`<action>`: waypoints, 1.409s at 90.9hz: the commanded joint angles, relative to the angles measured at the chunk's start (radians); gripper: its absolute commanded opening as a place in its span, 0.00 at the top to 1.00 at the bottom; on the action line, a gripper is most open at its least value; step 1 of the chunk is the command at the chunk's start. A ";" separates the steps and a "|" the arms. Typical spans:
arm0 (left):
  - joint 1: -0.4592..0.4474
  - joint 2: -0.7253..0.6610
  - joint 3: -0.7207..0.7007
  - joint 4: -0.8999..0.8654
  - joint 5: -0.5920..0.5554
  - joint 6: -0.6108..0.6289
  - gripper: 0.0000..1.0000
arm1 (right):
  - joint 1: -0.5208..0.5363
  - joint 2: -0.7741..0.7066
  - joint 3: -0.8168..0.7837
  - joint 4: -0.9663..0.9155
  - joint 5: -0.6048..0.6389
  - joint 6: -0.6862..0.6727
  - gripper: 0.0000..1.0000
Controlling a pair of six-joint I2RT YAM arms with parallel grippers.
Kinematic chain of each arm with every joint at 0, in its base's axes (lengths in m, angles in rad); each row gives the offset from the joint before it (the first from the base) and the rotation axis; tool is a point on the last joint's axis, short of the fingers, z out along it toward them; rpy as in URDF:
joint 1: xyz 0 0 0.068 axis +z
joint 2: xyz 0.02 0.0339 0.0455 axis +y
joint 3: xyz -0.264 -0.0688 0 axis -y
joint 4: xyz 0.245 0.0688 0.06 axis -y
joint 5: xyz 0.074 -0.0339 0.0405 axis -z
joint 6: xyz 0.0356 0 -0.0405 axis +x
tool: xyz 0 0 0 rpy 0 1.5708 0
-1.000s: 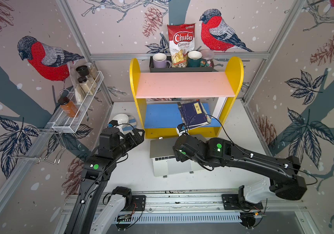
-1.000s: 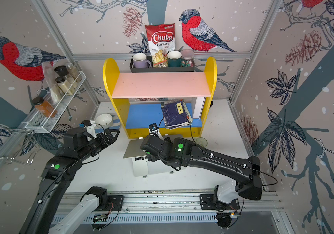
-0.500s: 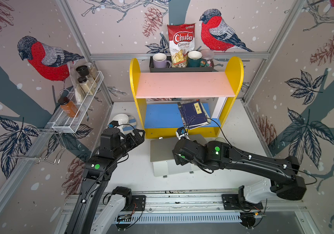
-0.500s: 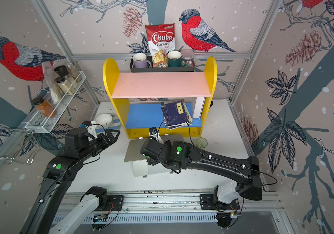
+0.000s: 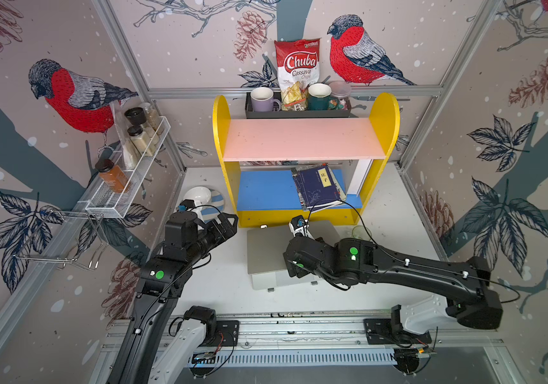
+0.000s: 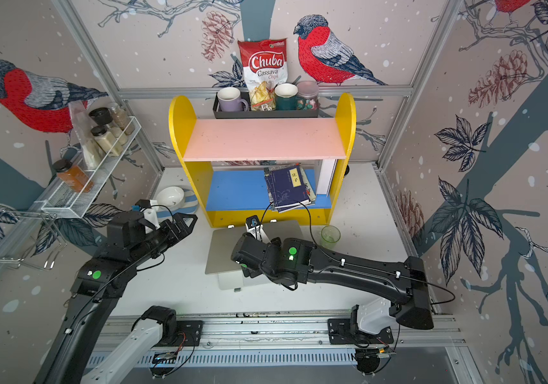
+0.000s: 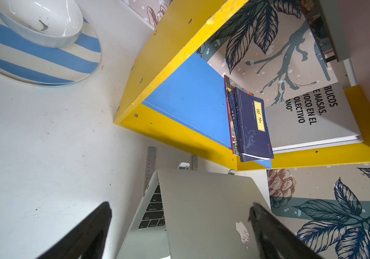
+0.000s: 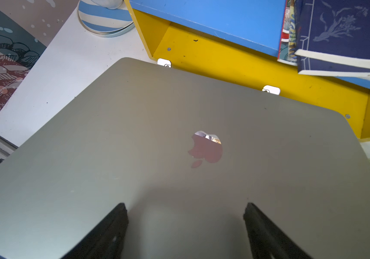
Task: Close the laptop lid and set it aside
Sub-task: Close the lid of the laptop.
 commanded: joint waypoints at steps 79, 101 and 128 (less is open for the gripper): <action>-0.083 -0.067 -0.242 0.139 0.144 -0.050 0.05 | -0.005 0.023 -0.146 0.088 -0.065 0.043 0.18; -0.197 -0.142 -0.361 0.139 0.058 -0.092 0.05 | -0.011 0.024 -0.177 0.106 -0.074 0.049 0.18; -0.290 -0.174 -0.419 0.111 -0.056 -0.127 0.06 | -0.023 0.037 -0.204 0.132 -0.087 0.047 0.18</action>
